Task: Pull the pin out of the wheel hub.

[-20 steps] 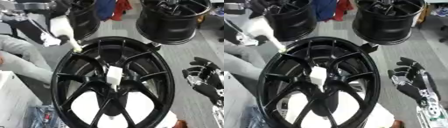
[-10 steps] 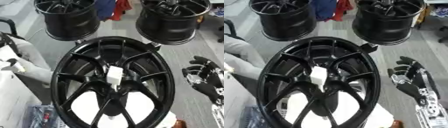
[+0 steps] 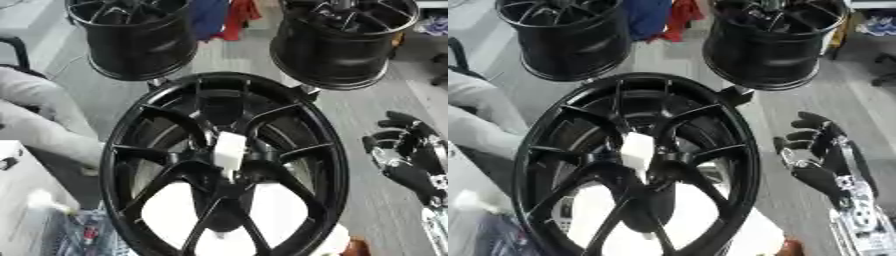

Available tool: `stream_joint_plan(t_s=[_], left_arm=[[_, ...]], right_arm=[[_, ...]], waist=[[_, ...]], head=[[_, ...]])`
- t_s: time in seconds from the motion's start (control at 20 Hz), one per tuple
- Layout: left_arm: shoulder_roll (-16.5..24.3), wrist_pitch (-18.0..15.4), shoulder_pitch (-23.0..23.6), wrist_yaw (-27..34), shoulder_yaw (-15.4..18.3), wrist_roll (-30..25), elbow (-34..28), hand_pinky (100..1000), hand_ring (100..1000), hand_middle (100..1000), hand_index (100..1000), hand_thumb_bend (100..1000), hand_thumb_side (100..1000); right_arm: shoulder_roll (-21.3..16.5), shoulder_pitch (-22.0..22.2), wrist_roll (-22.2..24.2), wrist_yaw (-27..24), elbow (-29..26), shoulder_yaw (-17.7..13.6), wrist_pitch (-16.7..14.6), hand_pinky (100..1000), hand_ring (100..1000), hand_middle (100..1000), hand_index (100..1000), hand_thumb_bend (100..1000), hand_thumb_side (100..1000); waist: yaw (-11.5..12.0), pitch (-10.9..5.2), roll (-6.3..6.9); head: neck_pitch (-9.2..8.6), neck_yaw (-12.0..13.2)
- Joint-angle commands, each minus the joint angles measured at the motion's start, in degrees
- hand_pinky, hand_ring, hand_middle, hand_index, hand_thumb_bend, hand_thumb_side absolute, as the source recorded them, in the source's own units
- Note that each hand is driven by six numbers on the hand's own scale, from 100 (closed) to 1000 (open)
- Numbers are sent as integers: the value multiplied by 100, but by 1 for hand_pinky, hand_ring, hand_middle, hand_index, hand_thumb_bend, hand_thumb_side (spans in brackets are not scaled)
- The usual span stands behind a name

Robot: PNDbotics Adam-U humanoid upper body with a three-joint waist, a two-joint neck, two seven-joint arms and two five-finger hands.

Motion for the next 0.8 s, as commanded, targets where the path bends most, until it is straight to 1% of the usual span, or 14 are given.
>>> stream_joint_plan(t_s=[0.05, 0.15, 0.2, 0.25, 0.35, 0.45, 0.6, 0.8], left_arm=[[-31, 7, 38, 161, 226, 522, -134, 733, 765, 817, 897, 489, 745], [-206, -2, 165, 525, 345, 744, -415, 715, 738, 789, 874, 373, 695], [-295, -18, 236, 774, 396, 812, -592, 697, 709, 761, 857, 309, 666], [-418, -53, 316, 1102, 457, 878, -822, 688, 694, 746, 845, 272, 652], [-691, -85, 477, 1771, 582, 996, -1368, 667, 665, 718, 827, 234, 638], [-999, -34, 613, 2377, 708, 1122, -1949, 648, 639, 690, 809, 208, 624], [-1522, 175, 744, 3142, 855, 1287, -2736, 625, 615, 659, 788, 193, 606], [-2171, 510, 873, 4003, 938, 1363, -3472, 617, 608, 648, 777, 184, 597]], right_arm=[[-42, -45, -30, -4, -75, -56, -2, 615, 637, 672, 800, 390, 100], [-33, -41, -32, -6, -71, -56, -2, 615, 637, 672, 800, 389, 100], [-28, -40, -31, -7, -69, -55, -2, 615, 637, 672, 800, 389, 100], [-21, -38, -31, -9, -67, -55, -4, 615, 637, 671, 800, 389, 100], [-9, -42, -30, -12, -62, -53, -5, 615, 637, 671, 800, 388, 100], [2, -56, -25, -17, -60, -48, -6, 615, 637, 671, 800, 388, 100], [20, -76, -30, -25, -64, -56, -9, 615, 636, 671, 800, 386, 100], [42, -98, -24, -32, -63, -49, -8, 615, 637, 671, 800, 387, 100]], waist=[[16, -49, 13], [31, -48, 10], [37, -47, 9], [45, -46, 6], [64, -39, -6], [79, -28, -26], [88, -8, -56], [113, 18, -76]], head=[[28, -13], [28, -20], [28, -25], [28, -38], [28, -48], [28, -55], [28, -58], [28, -56]])
